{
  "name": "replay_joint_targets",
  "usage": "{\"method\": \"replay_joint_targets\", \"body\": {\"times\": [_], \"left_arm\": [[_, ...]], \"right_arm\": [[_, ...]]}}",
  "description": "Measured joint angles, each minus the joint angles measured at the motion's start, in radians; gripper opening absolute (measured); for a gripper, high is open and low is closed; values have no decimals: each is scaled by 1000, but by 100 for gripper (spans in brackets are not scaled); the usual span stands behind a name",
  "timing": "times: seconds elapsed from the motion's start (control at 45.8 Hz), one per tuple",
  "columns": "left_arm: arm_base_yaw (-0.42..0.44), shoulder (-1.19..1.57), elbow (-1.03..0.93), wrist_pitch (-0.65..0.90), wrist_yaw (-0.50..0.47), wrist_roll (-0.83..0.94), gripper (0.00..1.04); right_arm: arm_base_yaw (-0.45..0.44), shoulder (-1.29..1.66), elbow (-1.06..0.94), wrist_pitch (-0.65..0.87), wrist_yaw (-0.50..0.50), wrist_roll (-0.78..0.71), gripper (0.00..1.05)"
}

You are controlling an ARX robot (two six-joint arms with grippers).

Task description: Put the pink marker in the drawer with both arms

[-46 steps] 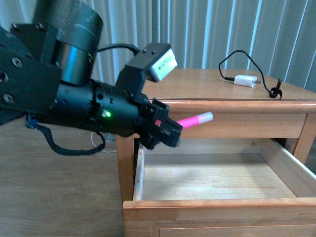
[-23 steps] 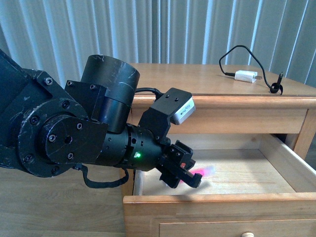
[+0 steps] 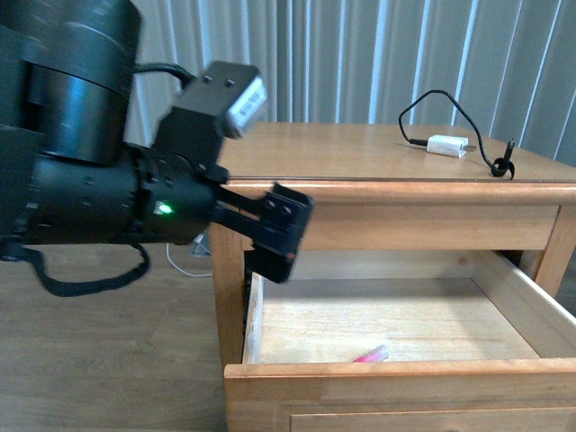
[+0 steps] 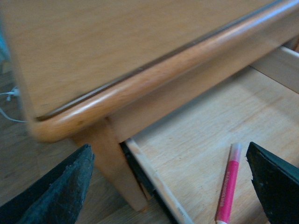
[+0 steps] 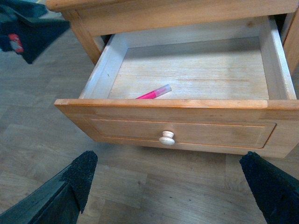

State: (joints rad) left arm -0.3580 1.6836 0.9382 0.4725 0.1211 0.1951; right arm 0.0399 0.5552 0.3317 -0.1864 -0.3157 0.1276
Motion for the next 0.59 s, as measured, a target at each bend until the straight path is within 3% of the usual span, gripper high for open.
{"method": "replay_joint_targets", "body": {"times": [0.458, 0.589], "left_arm": [[159, -598, -439, -11, -37, -181, 99], [231, -805, -550, -112, -39, -261, 99]], "right_arm": [[0, 0, 0, 0, 0, 0, 96], [0, 0, 0, 0, 0, 0, 96]]}}
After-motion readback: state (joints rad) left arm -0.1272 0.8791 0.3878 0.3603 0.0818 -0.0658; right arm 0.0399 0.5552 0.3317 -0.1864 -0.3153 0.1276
